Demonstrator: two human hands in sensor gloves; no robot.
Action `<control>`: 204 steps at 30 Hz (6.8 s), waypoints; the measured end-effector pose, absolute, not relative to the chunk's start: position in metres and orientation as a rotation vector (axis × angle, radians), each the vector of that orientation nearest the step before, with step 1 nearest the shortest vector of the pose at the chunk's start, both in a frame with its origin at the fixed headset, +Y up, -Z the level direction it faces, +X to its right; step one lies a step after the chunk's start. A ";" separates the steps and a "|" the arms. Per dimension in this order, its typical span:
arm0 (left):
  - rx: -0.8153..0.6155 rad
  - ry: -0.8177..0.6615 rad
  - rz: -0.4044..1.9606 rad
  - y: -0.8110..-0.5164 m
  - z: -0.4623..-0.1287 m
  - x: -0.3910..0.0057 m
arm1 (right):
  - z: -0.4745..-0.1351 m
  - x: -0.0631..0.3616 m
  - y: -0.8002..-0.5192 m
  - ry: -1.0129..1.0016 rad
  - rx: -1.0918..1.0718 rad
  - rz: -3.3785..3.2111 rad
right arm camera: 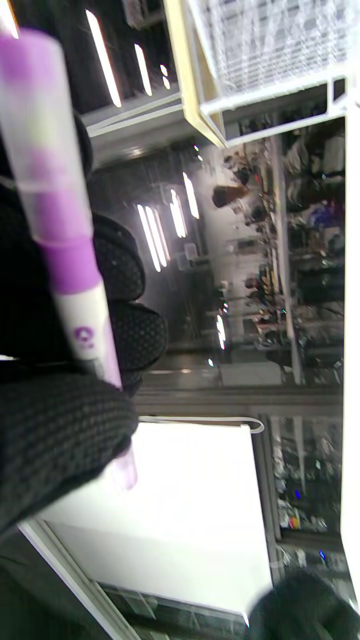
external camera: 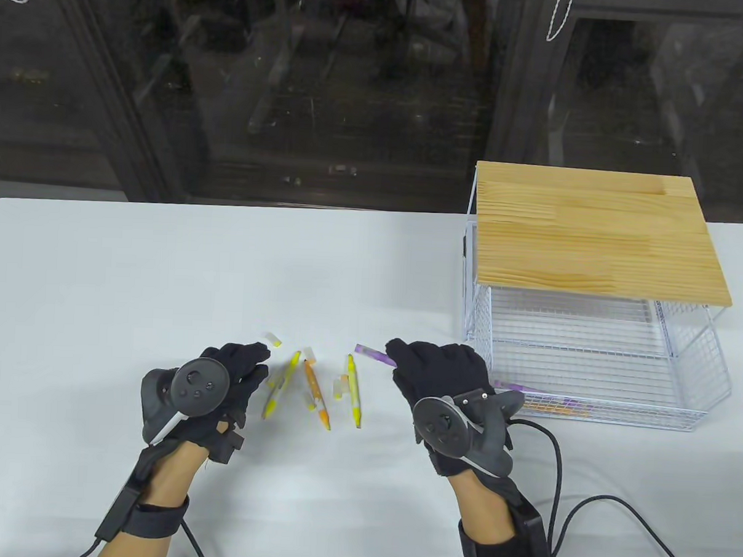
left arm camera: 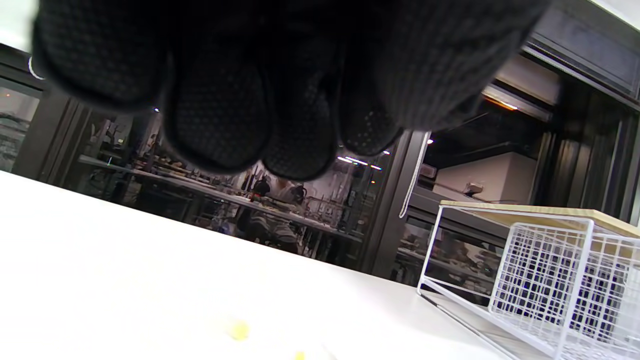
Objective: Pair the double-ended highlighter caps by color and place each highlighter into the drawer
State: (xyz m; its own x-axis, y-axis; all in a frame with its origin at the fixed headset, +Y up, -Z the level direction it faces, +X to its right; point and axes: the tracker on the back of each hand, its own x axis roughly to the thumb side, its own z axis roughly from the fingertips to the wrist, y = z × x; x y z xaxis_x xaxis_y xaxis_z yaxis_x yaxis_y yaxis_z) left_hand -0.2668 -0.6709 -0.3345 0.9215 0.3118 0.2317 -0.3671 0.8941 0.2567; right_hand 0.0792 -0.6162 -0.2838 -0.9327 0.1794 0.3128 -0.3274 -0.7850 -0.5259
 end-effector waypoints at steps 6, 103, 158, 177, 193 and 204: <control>0.309 -0.186 0.344 -0.670 -0.334 -0.267 | -0.280 0.117 -0.603 -0.962 0.195 2.712; 0.243 -0.156 0.353 -0.670 -0.336 -0.271 | -0.315 0.055 -0.675 -0.516 0.399 2.887; 0.212 -0.137 0.379 -0.671 -0.338 -0.278 | -0.380 -0.022 -0.742 0.121 -0.107 3.160; 0.203 -0.135 0.379 -0.672 -0.339 -0.278 | -0.384 -0.016 -0.747 0.053 -0.204 3.288; 0.200 -0.126 0.385 -0.672 -0.339 -0.280 | -0.383 -0.010 -0.746 0.161 -0.112 3.227; 0.204 -0.129 0.394 -0.672 -0.340 -0.281 | -0.367 0.015 -0.703 -0.083 -0.046 3.026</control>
